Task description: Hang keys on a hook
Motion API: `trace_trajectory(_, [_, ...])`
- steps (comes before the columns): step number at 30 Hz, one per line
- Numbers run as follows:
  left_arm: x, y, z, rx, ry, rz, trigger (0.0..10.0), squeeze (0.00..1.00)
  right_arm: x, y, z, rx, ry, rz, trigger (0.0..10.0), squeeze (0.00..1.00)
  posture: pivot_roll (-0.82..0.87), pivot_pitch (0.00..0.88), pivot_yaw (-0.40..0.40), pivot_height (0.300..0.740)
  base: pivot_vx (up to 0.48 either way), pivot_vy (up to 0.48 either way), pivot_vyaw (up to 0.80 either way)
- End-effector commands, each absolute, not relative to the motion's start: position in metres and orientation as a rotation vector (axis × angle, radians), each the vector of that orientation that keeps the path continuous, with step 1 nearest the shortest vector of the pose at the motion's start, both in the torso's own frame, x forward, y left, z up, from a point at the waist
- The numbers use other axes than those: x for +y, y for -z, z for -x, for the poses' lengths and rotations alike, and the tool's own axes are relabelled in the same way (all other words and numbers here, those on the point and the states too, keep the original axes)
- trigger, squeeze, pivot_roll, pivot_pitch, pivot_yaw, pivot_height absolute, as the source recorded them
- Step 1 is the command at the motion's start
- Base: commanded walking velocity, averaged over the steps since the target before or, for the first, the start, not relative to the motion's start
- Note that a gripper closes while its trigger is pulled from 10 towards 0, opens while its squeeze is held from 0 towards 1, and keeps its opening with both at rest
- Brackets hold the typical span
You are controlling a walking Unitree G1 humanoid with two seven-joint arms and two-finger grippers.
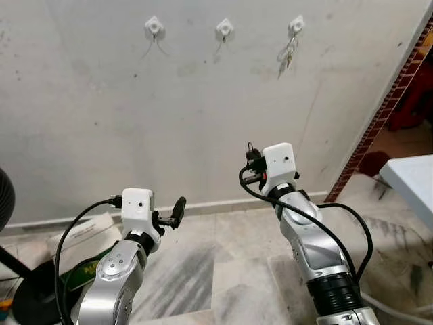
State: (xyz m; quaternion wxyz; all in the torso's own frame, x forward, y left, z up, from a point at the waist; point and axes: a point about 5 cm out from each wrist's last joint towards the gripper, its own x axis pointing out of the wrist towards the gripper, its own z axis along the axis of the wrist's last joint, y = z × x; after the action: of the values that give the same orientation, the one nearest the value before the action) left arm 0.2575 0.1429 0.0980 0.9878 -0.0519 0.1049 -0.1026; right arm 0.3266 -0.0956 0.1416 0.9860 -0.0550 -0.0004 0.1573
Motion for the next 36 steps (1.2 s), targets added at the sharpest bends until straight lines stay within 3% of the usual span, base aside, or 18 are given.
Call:
trace_trajectory(1, [0.1448, -0.1004, -0.2580, 0.201, 0.202, 0.102, 10.0, 0.00, -0.0946, -0.1449, -0.3271, -0.015, -0.325, 0.113, 10.0, 0.00, 0.12, 0.000, 0.000, 0.740, 0.345, 0.000, 0.00])
trace_trajectory(22, [0.1449, -0.1000, -0.2588, 0.202, 0.207, 0.104, 10.0, 0.00, -0.0926, -0.1424, -0.3270, -0.008, -0.340, 0.117, 10.0, 0.00, 0.12, 0.000, 0.000, 0.740, 0.348, 0.000, 0.00])
trace_trajectory(36, [0.1443, -0.0999, -0.2590, 0.202, 0.213, 0.107, 10.0, 0.00, -0.0918, -0.1426, -0.3281, -0.008, -0.342, 0.115, 10.0, 0.00, 0.12, 0.000, -0.002, 0.740, 0.314, 0.342, 0.00])
